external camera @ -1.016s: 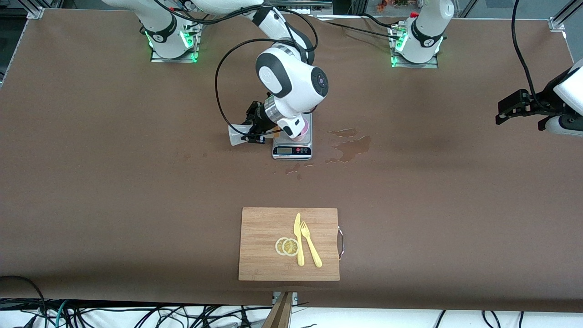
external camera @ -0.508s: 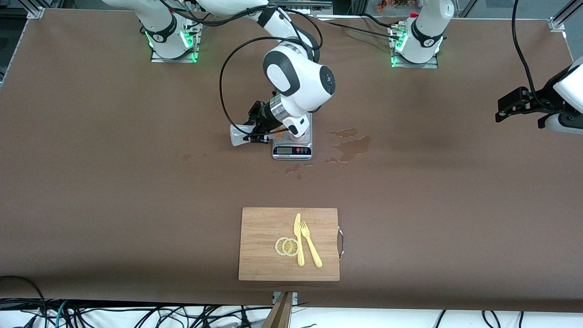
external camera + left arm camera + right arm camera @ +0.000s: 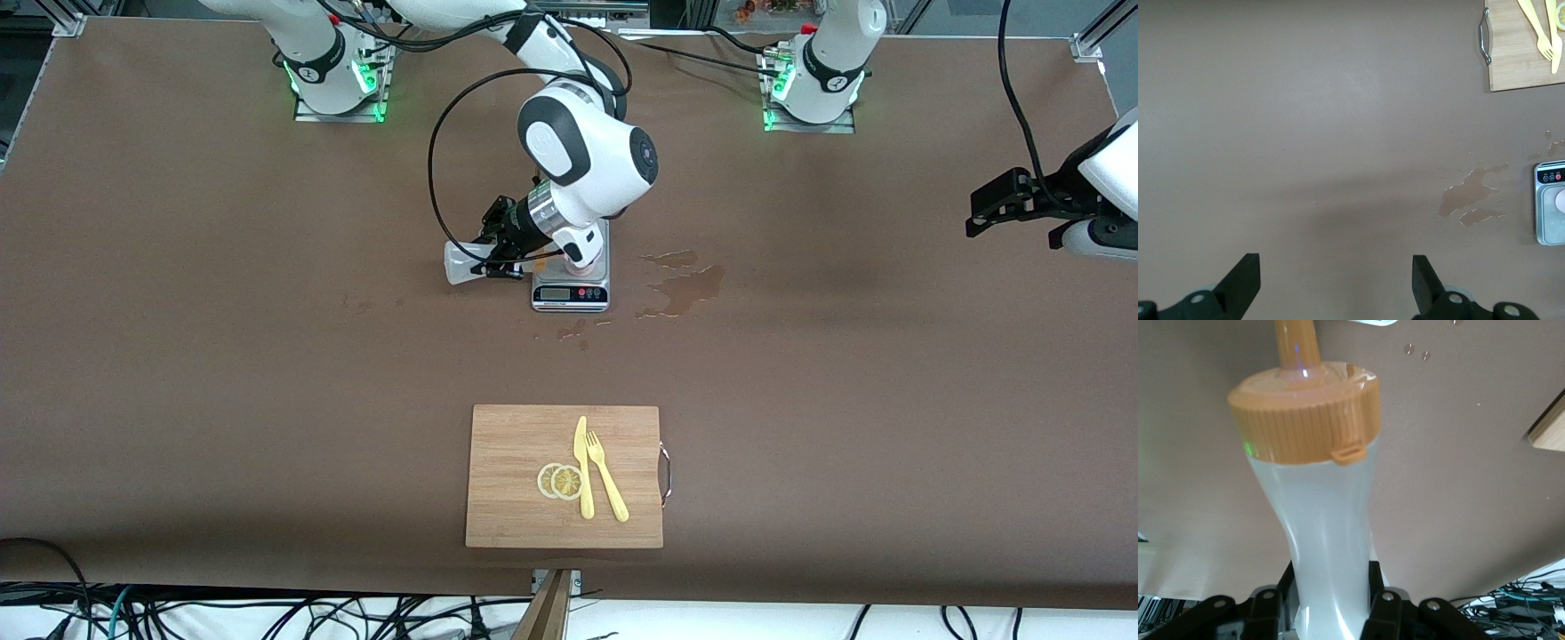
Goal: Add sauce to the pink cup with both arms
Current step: 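Tilt the bottle nozzle down into the cup with the right gripper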
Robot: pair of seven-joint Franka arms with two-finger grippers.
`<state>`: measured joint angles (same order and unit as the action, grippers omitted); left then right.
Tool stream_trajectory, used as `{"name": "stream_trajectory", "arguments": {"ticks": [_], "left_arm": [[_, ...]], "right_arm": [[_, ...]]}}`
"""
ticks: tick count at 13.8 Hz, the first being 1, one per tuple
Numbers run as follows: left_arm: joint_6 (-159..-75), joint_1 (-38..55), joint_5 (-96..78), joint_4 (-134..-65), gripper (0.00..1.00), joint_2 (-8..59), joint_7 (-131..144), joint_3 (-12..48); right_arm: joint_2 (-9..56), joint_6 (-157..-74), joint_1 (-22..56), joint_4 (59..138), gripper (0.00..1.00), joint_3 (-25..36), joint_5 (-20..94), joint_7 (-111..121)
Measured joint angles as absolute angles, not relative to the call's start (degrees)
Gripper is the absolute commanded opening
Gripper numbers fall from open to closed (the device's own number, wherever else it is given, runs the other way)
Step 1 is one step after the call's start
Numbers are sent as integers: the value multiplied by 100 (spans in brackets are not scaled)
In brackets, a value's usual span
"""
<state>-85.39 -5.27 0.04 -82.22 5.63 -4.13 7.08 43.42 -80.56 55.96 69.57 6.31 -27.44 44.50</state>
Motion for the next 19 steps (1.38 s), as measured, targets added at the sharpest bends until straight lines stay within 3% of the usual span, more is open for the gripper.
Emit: {"name": "stream_trajectory", "arguments": {"ticks": [19], "left_arm": [[-8487, -527, 4, -8223, 100, 563, -274, 751]], "right_arm": [[4631, -7632, 5774, 6509, 45, 647, -2827, 4418]]}}
